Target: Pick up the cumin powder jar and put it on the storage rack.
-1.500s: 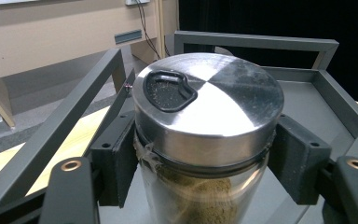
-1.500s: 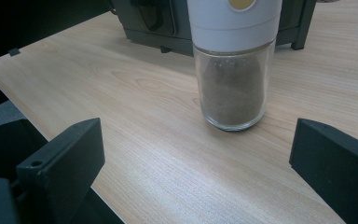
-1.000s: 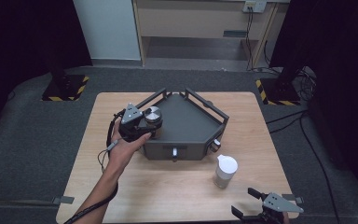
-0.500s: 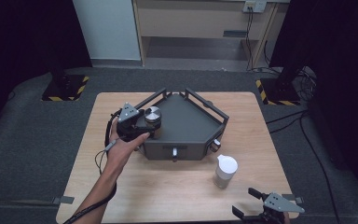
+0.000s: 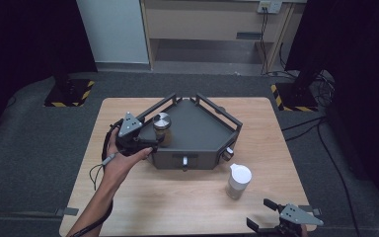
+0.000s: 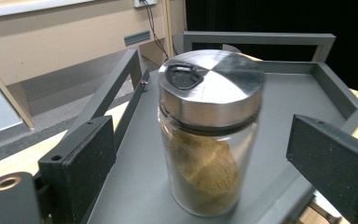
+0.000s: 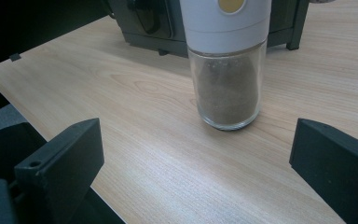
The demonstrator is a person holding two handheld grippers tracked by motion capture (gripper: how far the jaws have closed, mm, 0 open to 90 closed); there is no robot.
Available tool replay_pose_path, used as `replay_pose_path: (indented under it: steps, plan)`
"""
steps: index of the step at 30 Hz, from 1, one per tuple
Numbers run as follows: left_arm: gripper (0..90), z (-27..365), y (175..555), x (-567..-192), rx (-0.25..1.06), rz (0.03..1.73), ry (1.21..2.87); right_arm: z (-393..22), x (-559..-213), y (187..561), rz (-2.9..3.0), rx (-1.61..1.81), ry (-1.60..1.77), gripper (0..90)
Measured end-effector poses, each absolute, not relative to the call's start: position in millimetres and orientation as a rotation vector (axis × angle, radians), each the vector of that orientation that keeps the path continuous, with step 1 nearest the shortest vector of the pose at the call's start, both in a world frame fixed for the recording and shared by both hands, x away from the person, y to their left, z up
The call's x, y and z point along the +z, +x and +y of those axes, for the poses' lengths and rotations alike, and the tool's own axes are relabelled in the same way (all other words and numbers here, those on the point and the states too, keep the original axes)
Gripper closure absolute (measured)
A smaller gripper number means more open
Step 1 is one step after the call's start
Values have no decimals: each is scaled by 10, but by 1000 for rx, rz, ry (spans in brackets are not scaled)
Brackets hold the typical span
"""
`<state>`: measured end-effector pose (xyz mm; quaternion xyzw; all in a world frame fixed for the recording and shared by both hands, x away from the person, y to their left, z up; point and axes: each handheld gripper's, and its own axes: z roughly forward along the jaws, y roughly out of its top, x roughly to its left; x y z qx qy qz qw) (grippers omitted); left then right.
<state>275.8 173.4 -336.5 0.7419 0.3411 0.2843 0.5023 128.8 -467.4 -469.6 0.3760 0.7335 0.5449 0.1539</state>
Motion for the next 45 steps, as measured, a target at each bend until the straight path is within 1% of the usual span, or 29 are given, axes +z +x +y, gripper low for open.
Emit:
replay_pose_path:
  steps: [11,16,21,24,26,34,36,45]
  plan:
    - [66,1847,2517,-3289,695,827,1754,-4684,-4705,1278,2090,1563,1081,30]
    - [67,1908,2332,-3268,692,810,1744,-4686,-4705,1277,2088,1563,1081,29]
    - [66,2007,2094,-3310,648,795,1730,-4675,-4705,1284,2092,1563,1078,29]
    - [66,2032,2017,-3325,643,790,1724,-4663,-4703,1291,2101,1558,1073,29]
    - [67,2070,1879,-3359,637,787,1715,-4657,-4704,1294,2104,1558,1071,29]
    - [67,2137,1629,-3485,624,791,1720,-4634,-4700,1287,2105,1557,1065,29]
    - [67,2147,1527,-3553,642,802,1725,-4635,-4700,1286,2104,1557,1065,28]
    - [70,2201,1332,-3789,623,841,1733,-4631,-4700,1279,2102,1555,1066,28]
